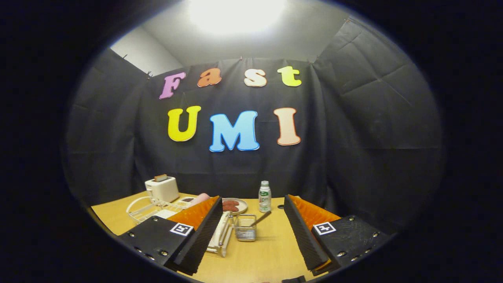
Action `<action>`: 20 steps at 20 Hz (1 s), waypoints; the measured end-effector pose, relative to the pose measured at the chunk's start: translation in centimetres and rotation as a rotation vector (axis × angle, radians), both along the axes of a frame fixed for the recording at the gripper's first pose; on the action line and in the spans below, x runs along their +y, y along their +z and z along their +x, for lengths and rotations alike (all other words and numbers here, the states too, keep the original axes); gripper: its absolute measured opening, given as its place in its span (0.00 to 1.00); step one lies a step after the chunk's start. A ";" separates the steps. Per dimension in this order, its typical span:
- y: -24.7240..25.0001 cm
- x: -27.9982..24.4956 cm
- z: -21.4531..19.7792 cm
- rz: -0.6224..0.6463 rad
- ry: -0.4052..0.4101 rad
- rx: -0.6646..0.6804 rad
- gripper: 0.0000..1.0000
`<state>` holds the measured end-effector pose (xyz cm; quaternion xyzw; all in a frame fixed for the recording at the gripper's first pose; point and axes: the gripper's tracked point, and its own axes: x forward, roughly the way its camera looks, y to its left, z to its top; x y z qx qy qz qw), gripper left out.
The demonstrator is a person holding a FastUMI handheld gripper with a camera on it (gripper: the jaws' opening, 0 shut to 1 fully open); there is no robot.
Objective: Take the plate from the dish rack, then take the spoon from the basket and place it into the plate.
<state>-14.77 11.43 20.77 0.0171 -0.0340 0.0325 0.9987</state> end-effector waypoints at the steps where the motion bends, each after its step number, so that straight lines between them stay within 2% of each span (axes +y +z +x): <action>1: 0.6 1.2 0.4 0.011 0.022 0.002 0.95; 7: 3.1 6.5 5.1 -0.003 0.119 0.037 0.95; 13: 4.7 9.9 10.7 -0.022 0.170 0.089 0.95; 15: 4.0 11.1 12.6 -0.021 0.190 0.160 0.95; 20: -0.1 13.1 16.7 0.015 0.237 0.440 0.96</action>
